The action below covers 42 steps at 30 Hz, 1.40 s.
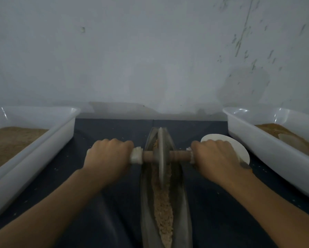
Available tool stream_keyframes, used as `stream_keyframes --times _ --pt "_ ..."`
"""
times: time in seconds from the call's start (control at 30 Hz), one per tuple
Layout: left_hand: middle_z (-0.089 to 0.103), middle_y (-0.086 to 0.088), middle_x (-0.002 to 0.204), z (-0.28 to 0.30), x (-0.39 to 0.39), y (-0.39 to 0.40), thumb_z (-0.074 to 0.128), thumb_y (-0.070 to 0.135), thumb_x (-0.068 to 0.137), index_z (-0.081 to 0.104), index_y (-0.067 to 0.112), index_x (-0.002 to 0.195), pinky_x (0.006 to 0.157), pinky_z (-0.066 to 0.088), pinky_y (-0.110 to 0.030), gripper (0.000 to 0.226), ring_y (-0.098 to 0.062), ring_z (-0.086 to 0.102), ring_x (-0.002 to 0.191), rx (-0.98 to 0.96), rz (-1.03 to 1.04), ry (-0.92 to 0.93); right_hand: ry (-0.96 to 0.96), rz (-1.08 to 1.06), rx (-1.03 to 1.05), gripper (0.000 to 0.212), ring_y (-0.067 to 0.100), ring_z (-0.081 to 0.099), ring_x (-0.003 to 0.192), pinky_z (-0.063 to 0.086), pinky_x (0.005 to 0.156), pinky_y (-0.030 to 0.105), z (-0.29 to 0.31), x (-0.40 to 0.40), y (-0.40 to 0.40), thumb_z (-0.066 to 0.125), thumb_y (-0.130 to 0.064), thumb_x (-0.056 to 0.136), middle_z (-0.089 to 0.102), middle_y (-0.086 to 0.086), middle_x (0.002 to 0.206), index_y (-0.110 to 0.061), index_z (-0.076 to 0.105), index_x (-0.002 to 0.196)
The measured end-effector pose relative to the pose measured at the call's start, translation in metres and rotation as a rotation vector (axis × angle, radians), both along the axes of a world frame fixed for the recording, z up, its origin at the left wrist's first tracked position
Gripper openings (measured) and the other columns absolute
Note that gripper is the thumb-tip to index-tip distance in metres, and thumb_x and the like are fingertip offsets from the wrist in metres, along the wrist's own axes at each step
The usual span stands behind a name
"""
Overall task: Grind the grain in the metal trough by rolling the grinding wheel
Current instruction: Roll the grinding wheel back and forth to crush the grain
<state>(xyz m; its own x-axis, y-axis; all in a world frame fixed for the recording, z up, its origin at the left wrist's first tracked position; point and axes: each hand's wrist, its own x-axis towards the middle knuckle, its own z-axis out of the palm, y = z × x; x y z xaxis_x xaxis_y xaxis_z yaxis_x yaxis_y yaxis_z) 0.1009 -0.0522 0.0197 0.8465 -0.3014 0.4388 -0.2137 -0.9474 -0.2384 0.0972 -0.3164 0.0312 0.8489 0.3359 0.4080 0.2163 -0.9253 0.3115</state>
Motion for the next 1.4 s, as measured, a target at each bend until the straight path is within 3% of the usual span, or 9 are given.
stream_keyframes --times 0.17,0.37,0.57,0.73,0.87,1.0,1.13,1.3,1.4 --pt "0.056 0.005 0.077 0.002 -0.013 0.003 0.055 0.044 0.080 0.034 0.030 0.079 0.059 0.033 -0.030 0.025 -0.021 0.057 0.070 -0.014 -0.013 0.044 0.016 0.027 -0.003 0.019 0.018 0.050 0.061 0.030 0.053 0.030 0.005 -0.017 0.000 0.060 -0.036 0.084 0.050 -0.006 0.070 -0.026 0.044 0.085" --pt "0.046 0.006 0.049 -0.007 -0.059 0.012 0.078 0.035 0.052 0.038 0.030 0.066 0.040 0.028 -0.025 0.043 -0.018 0.047 0.037 0.040 -0.200 -0.061 -0.087 0.168 -0.012 0.049 0.012 0.030 0.033 0.015 0.042 0.018 -0.003 -0.064 -0.011 0.093 -0.027 0.036 0.045 -0.003 0.042 -0.019 0.050 0.057" --pt "0.039 0.010 0.064 -0.003 -0.013 -0.001 0.058 0.044 0.080 0.036 0.032 0.078 0.055 0.032 -0.029 0.025 -0.014 0.043 0.058 -0.007 -0.026 0.023 0.002 0.026 -0.039 0.024 0.016 0.045 0.058 0.028 0.050 0.028 0.001 -0.012 0.001 0.061 -0.033 0.083 0.044 -0.007 0.066 -0.027 0.038 0.081" --pt "0.036 0.009 0.063 -0.003 0.011 -0.005 0.055 0.039 0.085 0.033 0.031 0.077 0.051 0.026 -0.028 0.025 -0.012 0.036 0.054 -0.064 0.014 0.036 -0.014 -0.015 -0.094 0.015 0.027 0.063 0.078 0.028 0.056 0.032 0.015 0.012 0.014 0.062 -0.024 0.081 0.064 0.001 0.087 -0.022 0.050 0.090" --pt "0.037 0.010 0.060 -0.011 -0.026 0.002 0.061 0.040 0.078 0.029 0.032 0.074 0.051 0.028 -0.028 0.033 -0.011 0.036 0.051 -0.027 -0.050 -0.001 0.067 0.053 -0.039 0.026 0.017 0.049 0.060 0.030 0.054 0.028 0.006 -0.026 0.003 0.063 -0.033 0.082 0.052 -0.006 0.072 -0.028 0.037 0.083" --pt "0.040 0.010 0.048 -0.004 -0.057 0.002 0.082 0.033 0.047 0.036 0.030 0.065 0.039 0.024 -0.022 0.049 -0.009 0.034 0.036 0.054 -0.187 -0.040 0.010 0.157 0.036 0.046 0.011 0.029 0.042 0.019 0.043 0.019 0.000 -0.060 -0.003 0.087 -0.032 0.048 0.047 -0.007 0.051 -0.025 0.045 0.066" --pt "0.037 0.010 0.060 -0.002 -0.036 -0.007 0.068 0.040 0.071 0.030 0.032 0.073 0.049 0.023 -0.028 0.039 -0.013 0.036 0.051 0.092 -0.067 -0.038 0.093 0.003 0.013 0.029 0.012 0.045 0.061 0.035 0.057 0.029 -0.004 -0.035 0.001 0.059 -0.040 0.084 0.043 -0.009 0.070 -0.030 0.032 0.080" --pt "0.060 0.002 0.083 0.005 0.015 -0.016 0.056 0.039 0.082 0.036 0.028 0.078 0.060 0.031 -0.032 0.023 -0.025 0.060 0.076 -0.006 0.013 0.033 0.015 -0.036 -0.046 0.018 0.024 0.059 0.071 0.030 0.056 0.032 0.004 0.018 0.015 0.059 -0.031 0.081 0.061 -0.002 0.078 -0.025 0.042 0.079" --pt "0.057 0.004 0.080 0.004 0.009 -0.014 0.056 0.039 0.083 0.035 0.029 0.078 0.060 0.032 -0.031 0.024 -0.021 0.053 0.068 -0.048 0.022 0.072 0.029 -0.009 -0.099 0.017 0.024 0.059 0.071 0.031 0.057 0.032 0.012 0.015 0.016 0.061 -0.030 0.081 0.060 -0.001 0.077 -0.026 0.044 0.080"
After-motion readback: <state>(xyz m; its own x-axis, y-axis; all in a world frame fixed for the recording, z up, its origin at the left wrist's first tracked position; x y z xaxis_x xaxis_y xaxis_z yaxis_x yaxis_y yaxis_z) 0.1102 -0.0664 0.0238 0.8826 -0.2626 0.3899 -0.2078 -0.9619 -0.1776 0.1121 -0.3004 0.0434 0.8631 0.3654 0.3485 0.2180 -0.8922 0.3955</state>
